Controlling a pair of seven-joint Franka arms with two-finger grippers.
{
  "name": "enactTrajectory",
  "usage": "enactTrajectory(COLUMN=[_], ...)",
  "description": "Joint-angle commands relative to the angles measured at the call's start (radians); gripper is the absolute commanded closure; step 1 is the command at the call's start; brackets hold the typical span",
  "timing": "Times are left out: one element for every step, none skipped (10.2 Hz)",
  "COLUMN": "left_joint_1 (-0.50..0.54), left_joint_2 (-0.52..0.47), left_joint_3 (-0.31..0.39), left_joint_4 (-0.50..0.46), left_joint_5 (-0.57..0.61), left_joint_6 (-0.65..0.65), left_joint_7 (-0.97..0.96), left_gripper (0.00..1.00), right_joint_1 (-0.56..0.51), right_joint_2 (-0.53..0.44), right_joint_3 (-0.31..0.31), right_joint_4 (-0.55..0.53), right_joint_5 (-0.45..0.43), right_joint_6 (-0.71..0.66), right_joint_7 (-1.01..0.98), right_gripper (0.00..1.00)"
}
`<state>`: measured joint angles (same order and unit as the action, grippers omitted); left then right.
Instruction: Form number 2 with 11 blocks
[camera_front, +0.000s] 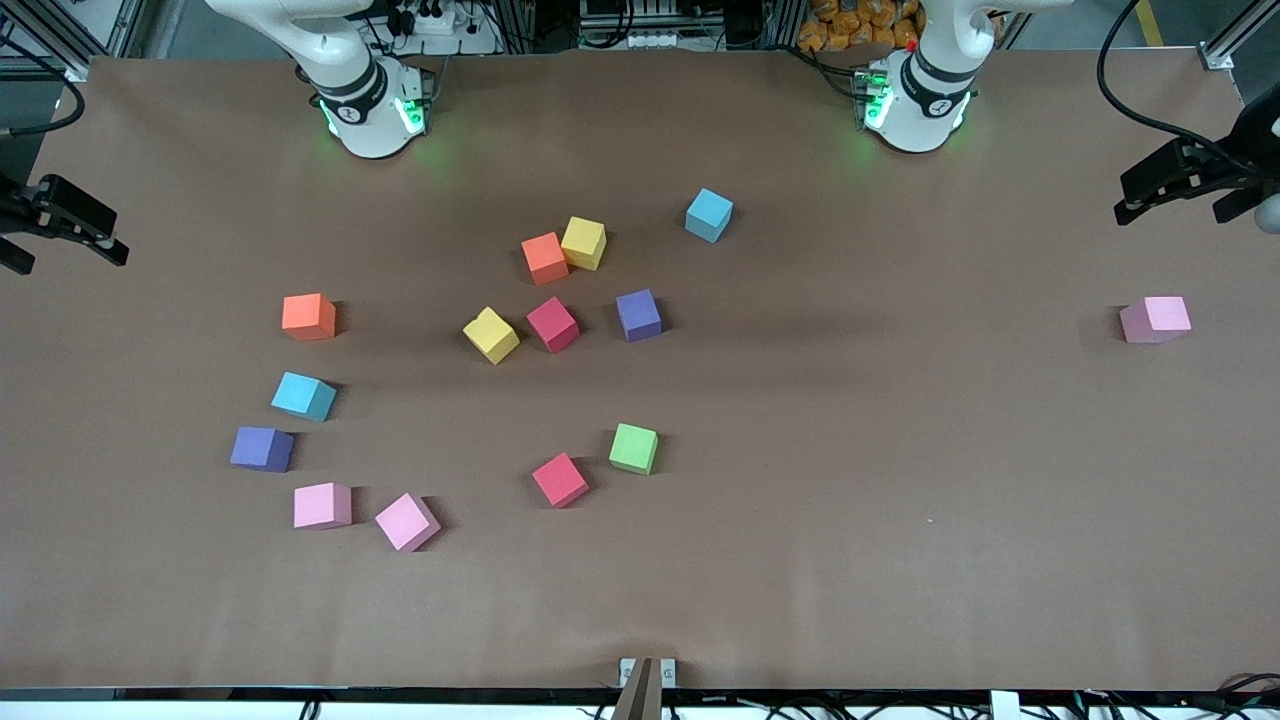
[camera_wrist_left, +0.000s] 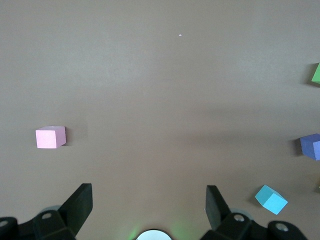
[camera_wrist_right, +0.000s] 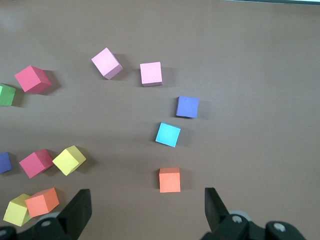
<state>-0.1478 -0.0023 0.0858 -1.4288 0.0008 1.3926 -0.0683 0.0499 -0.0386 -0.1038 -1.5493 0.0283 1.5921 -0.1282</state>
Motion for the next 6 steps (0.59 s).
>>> enactTrajectory(left_joint_1=[-0.001,-0.001,-0.001,-0.003,-0.015,-0.027], left_joint_2=[-0.018,-0.018,-0.019,-0.021,-0.019,-0.013], left_joint_3=[0.002,0.002,0.0,-0.001,-0.006,-0.026], left_joint_4=[-0.007,-0.007,-0.009,-0.013,-0.016,-0.018], left_joint_5=[-0.019,-0.019,-0.021,-0.021,-0.03,-0.041], left_joint_6=[-0.001,-0.001,-0.003,-0.003,-0.003,-0.004], left_joint_7=[0.016,0.012,0.007,0.01,0.009,0.005], left_gripper=[0.0,0.0,0.0,0.0,0.0,0.0], right_joint_1=[0.007,0.007,0.007,0.007,0.007,0.005], right_joint_2=[0.014,0.014,0.014,0.014,0.014,0.014], right_joint_3=[0.001,0.001,0.001,0.001,0.001,-0.002], right_joint_4=[0.031,0.031,0.031,0.031,0.031,0.032], right_joint_5=[-0.037,-0.038,-0.038,-0.038,-0.038,-0.038], right_joint_6=[-0.011,-0.011,-0.011,-0.009,-0.009,-0.009], right_joint_7=[0.013,0.012,0.013,0.012,0.012,0.007], right_gripper=[0.0,0.0,0.0,0.0,0.0,0.0])
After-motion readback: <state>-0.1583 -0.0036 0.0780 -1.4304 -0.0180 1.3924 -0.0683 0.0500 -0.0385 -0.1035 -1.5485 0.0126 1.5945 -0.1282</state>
